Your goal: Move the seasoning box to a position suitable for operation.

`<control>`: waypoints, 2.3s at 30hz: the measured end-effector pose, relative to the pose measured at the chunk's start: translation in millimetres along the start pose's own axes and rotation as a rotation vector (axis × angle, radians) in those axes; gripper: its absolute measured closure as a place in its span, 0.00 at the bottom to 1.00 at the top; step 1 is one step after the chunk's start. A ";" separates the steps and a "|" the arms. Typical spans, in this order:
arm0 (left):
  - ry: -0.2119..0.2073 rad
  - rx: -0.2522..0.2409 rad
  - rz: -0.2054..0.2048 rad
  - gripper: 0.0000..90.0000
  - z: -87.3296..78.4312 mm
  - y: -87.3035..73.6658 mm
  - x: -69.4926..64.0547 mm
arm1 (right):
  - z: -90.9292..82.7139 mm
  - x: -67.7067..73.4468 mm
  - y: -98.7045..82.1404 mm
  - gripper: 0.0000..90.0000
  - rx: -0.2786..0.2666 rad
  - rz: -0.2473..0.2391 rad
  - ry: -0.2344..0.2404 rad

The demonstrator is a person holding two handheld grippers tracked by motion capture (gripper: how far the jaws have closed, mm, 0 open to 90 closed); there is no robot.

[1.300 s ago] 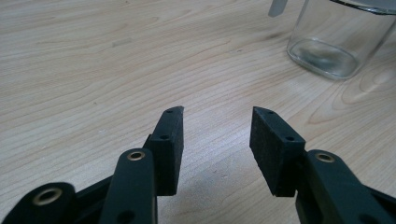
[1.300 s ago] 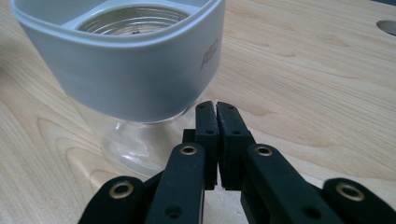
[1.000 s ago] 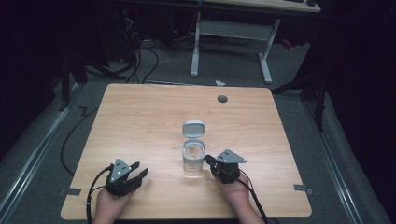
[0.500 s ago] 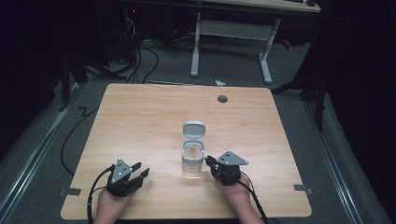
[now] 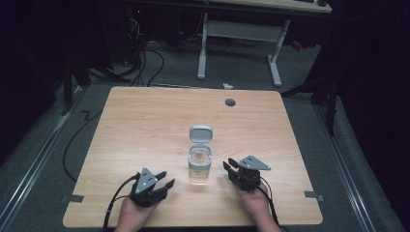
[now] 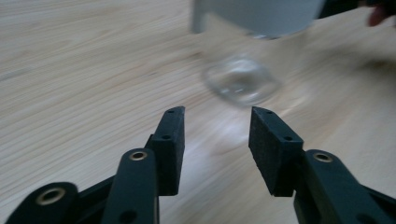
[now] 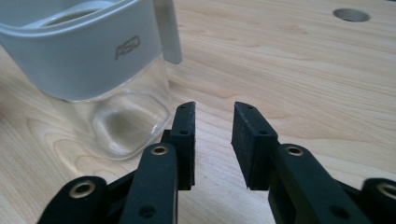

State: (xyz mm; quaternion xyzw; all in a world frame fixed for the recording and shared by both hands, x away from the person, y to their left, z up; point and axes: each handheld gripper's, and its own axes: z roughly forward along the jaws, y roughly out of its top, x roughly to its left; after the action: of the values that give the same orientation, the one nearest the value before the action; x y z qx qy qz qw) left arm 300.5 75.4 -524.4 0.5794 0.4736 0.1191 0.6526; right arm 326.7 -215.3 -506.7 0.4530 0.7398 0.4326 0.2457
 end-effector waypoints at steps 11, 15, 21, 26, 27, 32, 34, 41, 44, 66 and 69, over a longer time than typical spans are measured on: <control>-0.057 0.061 0.019 0.94 43.0 -23.2 -47.1 | -2.1 -7.6 10.3 0.92 -0.016 0.005 0.039; -0.061 0.073 0.030 0.96 53.6 -25.6 -51.8 | 0.7 -6.1 19.4 0.93 -0.024 -0.006 0.038; -0.068 0.068 0.022 0.99 63.6 -28.5 -52.8 | 8.8 -5.6 33.0 1.00 -0.034 -0.010 0.053; -0.057 0.055 -0.008 1.00 67.0 -28.0 -49.1 | 24.5 -7.6 45.9 1.00 -0.025 -0.004 0.057; -0.056 0.052 -0.011 1.00 67.1 -27.6 -49.0 | 27.2 -7.4 48.6 1.00 -0.026 0.002 0.054; -0.062 0.053 -0.028 1.00 67.4 -26.8 -48.4 | 43.1 -7.8 66.1 1.00 -0.032 -0.009 0.037; -0.065 0.053 -0.023 1.00 67.2 -27.0 -48.3 | 47.5 -7.4 71.7 1.00 -0.036 -0.001 0.035; -0.077 0.059 -0.058 1.00 67.3 -25.0 -46.3 | 55.9 -7.0 85.8 1.00 -0.047 -0.007 0.032; -0.081 0.056 -0.057 1.00 66.7 -24.7 -45.9 | 57.1 -5.2 95.1 1.00 -0.067 -0.007 0.037; -0.080 0.054 -0.056 1.00 66.4 -24.9 -46.3 | 48.3 3.3 106.4 1.00 -0.088 -0.035 0.063; -0.081 0.053 -0.055 1.00 66.4 -25.0 -46.2 | 46.8 4.6 105.2 1.00 -0.089 -0.038 0.068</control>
State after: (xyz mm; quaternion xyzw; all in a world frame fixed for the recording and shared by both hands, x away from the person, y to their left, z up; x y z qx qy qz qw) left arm 316.7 -7.3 -531.9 0.5874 0.4658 0.0650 0.6586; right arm 408.0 -169.1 -439.4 0.4126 0.7363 0.4754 0.2483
